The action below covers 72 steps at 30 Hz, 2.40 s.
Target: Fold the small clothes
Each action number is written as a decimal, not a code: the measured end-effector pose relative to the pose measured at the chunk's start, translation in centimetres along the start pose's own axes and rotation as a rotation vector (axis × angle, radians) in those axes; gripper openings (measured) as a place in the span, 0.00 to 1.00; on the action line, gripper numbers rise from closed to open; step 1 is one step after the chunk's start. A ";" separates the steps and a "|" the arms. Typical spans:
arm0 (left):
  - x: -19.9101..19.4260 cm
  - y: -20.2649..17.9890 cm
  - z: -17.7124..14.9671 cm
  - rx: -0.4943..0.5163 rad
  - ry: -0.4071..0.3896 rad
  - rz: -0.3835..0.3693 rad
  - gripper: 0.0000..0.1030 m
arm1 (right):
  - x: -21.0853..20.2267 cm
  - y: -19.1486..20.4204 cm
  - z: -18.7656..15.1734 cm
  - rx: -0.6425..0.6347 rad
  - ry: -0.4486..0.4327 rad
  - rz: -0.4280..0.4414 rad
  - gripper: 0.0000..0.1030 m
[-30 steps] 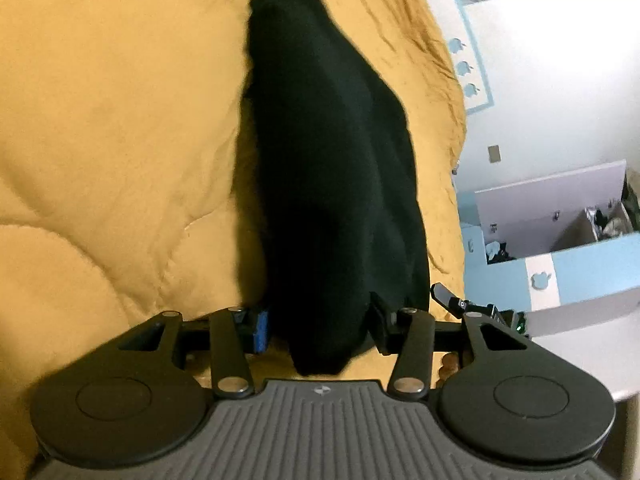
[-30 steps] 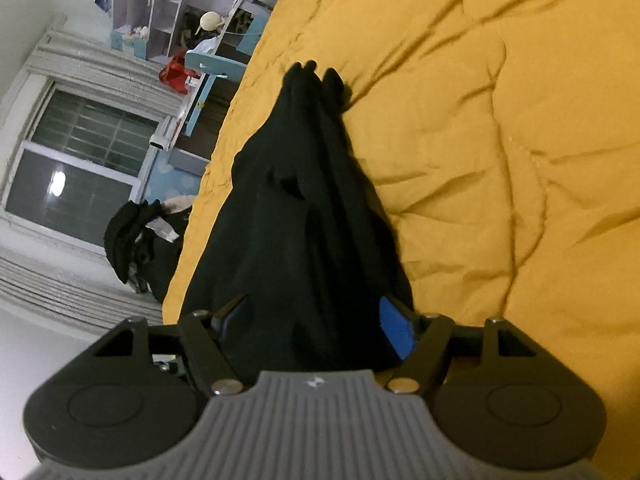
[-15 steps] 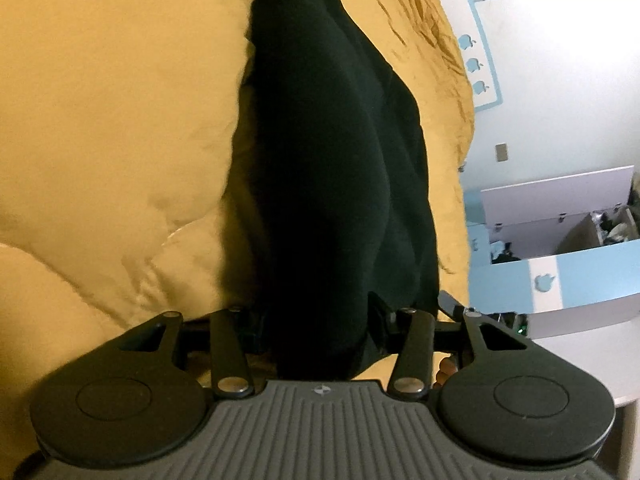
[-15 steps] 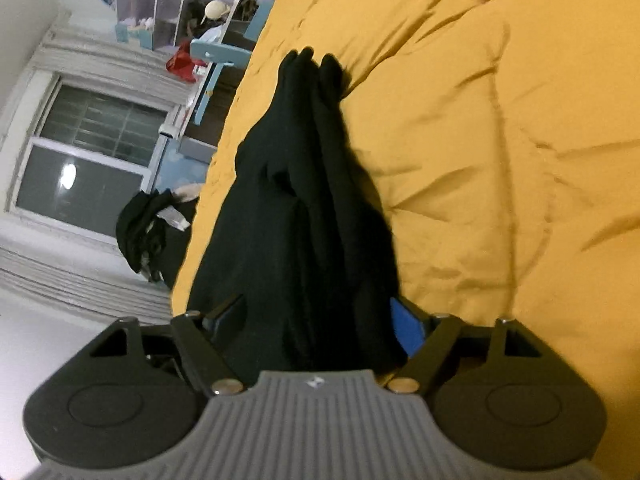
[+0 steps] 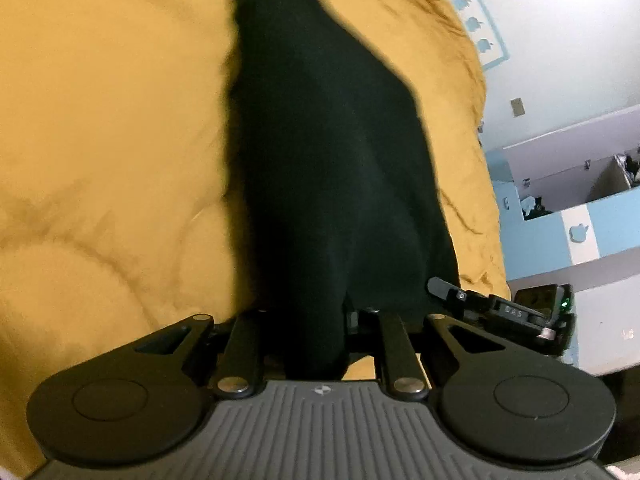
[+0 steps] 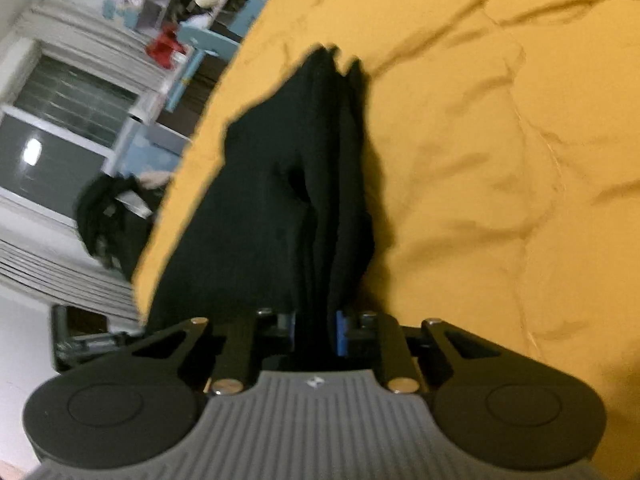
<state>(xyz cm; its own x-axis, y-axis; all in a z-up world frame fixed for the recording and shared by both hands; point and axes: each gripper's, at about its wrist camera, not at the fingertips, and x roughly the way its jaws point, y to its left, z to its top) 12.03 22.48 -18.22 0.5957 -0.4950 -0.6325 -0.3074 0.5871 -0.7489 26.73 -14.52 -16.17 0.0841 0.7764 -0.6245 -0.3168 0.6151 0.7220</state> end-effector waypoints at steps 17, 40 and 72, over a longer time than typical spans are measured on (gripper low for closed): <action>-3.3 -0.1 14.7 0.037 -0.229 -0.127 0.32 | 1.4 4.4 10.9 -0.140 -0.287 0.142 0.52; -2.3 -0.9 17.7 0.089 -0.312 -0.161 0.22 | 7.0 3.7 15.4 -0.055 -0.308 0.111 0.57; -5.4 -10.0 -3.7 0.215 -0.385 0.045 0.71 | -1.2 9.9 -5.5 -0.270 -0.331 -0.188 0.79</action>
<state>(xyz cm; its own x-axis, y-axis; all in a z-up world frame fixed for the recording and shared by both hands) 9.16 16.88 -8.08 0.8310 -0.2151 -0.5129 -0.2020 0.7424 -0.6387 18.29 -10.12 -9.87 0.4468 0.6839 -0.5767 -0.4984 0.7256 0.4743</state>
